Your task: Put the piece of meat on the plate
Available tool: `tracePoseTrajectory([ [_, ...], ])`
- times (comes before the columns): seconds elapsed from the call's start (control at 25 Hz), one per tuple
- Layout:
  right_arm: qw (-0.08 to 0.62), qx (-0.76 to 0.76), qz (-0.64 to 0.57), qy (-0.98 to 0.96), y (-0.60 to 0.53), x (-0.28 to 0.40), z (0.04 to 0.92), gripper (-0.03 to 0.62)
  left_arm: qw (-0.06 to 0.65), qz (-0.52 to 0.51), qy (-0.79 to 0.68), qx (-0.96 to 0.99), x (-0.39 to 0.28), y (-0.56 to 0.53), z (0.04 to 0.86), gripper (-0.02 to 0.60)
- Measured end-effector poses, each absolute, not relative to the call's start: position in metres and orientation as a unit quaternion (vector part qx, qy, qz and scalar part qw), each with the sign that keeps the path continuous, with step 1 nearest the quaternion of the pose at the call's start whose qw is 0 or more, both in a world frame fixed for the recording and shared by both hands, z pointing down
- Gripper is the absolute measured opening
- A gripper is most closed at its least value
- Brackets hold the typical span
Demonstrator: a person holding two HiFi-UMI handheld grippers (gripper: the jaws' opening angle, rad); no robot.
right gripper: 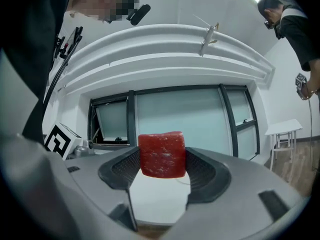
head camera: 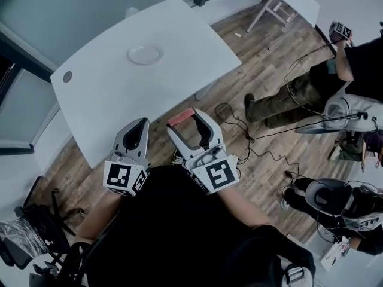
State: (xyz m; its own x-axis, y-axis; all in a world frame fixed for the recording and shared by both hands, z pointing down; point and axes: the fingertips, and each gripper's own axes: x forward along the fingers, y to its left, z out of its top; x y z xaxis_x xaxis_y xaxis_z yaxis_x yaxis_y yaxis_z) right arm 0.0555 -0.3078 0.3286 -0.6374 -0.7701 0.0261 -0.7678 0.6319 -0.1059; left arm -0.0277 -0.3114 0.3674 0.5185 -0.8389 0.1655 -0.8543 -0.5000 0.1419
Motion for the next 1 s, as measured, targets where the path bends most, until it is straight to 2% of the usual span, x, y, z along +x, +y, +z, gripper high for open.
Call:
tracePoseTrajectory([
  [0.32,0.021,-0.397,-0.067,0.915,-0.335,0.064,0.328,0.281,0.085,0.064,-0.524,0.845,-0.027,-0.328,0.362,0.003],
  [1.0,-0.050,-0.413,-0.112,0.902,-0.454,0.063,0.370,0.281,0.150,0.064,-0.515,0.842,-0.023,-0.449,0.403,0.003],
])
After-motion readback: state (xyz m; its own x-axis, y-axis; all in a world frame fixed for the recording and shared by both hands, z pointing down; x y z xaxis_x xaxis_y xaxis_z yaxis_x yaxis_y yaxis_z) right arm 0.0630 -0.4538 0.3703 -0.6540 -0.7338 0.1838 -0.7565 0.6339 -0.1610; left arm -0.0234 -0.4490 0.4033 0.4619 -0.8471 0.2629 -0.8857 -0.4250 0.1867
